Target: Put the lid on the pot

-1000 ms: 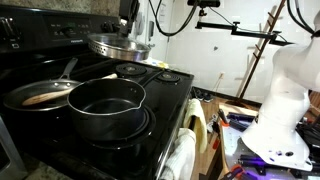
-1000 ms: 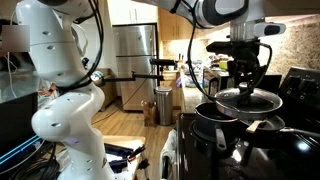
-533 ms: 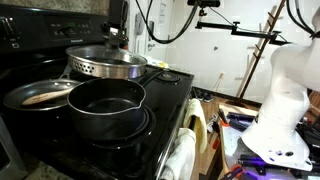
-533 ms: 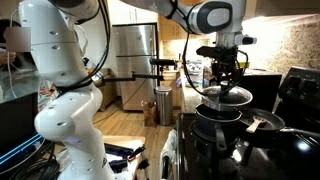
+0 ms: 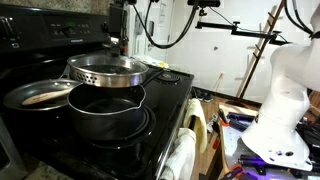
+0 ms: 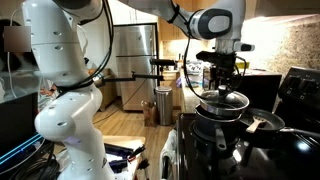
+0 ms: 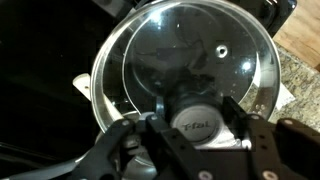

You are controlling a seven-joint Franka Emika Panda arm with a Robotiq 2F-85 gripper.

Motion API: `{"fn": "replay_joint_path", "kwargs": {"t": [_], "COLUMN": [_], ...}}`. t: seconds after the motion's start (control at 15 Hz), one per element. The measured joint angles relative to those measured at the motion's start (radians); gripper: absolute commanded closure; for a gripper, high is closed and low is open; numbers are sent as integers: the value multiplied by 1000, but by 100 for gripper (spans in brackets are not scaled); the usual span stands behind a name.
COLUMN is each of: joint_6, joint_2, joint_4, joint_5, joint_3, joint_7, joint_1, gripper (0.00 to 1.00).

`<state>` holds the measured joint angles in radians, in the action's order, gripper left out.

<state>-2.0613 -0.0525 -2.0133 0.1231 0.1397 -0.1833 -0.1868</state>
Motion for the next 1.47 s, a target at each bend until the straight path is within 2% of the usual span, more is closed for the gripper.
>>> {"fn": "replay_joint_path", "kwargs": {"t": [0.8, 1.47], "joint_6": [-7, -10], "joint_2": [46, 71], "joint_4": [-16, -8], "joint_5": [-26, -52], "joint_3": [54, 59], "joint_7": [34, 34], "joint_1": [-7, -16], "gripper": [66, 66]}}
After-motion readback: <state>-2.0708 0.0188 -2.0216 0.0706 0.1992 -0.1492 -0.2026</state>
